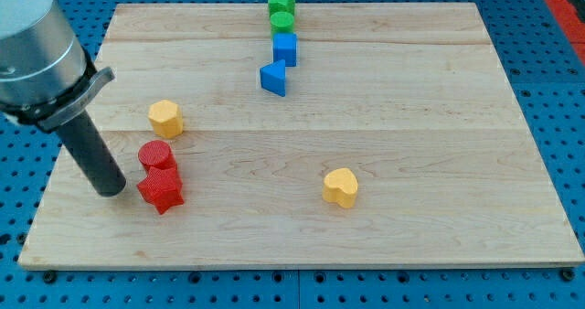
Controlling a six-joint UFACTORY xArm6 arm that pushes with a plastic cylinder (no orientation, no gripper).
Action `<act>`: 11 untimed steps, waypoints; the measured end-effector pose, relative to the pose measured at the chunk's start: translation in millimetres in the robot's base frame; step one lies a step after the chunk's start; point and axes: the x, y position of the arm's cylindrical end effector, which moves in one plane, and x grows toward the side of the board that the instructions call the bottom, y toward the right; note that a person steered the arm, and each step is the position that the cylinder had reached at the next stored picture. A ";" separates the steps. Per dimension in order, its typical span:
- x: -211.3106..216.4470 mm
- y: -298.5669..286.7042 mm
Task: Push yellow heart towards center left
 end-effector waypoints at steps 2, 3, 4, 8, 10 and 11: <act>59.1 26.2; 59.6 125.3; 58.5 263.0; -43.5 245.7; -39.1 295.5; -81.9 261.5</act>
